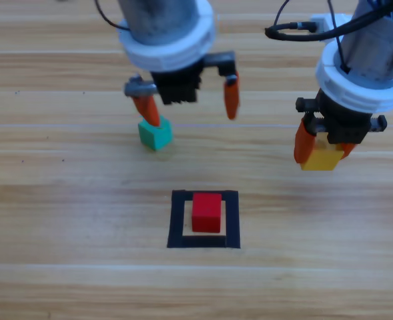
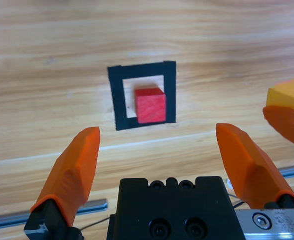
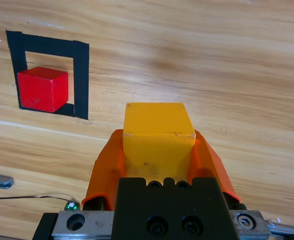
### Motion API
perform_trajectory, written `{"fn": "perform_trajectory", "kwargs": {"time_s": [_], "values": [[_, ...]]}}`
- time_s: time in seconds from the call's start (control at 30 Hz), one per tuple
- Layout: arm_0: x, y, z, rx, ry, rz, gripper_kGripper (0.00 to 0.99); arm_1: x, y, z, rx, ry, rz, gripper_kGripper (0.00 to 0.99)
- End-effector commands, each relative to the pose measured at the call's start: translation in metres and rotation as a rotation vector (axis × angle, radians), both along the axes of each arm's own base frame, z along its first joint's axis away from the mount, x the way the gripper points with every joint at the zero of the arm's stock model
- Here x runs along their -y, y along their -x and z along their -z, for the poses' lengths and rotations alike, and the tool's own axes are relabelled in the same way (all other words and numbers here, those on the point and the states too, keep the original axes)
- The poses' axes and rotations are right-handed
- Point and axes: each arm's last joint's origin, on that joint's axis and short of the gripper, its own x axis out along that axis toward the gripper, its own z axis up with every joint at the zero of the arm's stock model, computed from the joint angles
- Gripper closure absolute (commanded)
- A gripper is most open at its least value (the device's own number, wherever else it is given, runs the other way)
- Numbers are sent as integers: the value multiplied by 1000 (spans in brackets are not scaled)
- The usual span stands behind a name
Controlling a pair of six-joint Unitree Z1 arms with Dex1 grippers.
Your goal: Stack the blocks in the rectangular block: red at the bottom, yellow in the middle, green on top
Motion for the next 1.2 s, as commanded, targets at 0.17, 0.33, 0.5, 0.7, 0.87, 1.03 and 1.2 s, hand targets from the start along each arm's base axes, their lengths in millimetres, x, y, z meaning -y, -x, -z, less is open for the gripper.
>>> {"fn": "perform_trajectory", "kwargs": {"time_s": [0.17,0.33,0.5,0.7,0.87,1.03,1.2], "values": [[-84,-53,11,-73,-8,-1,0,-71,16,49,-167,82,-52,990],[-118,-68,33,-112,-15,24,0,-93,29,43,-142,56,-41,990],[-136,-65,55,-133,4,26,0,-109,21,50,-143,53,19,990],[-145,-64,83,-157,31,45,0,-131,22,73,-151,86,40,990],[-146,-62,96,-167,34,47,0,-141,17,79,-137,72,58,990],[-147,-61,105,-174,39,47,0,-145,14,79,-124,59,80,990],[-147,-60,110,-179,37,42,0,-146,12,84,-116,72,85,990]]}}
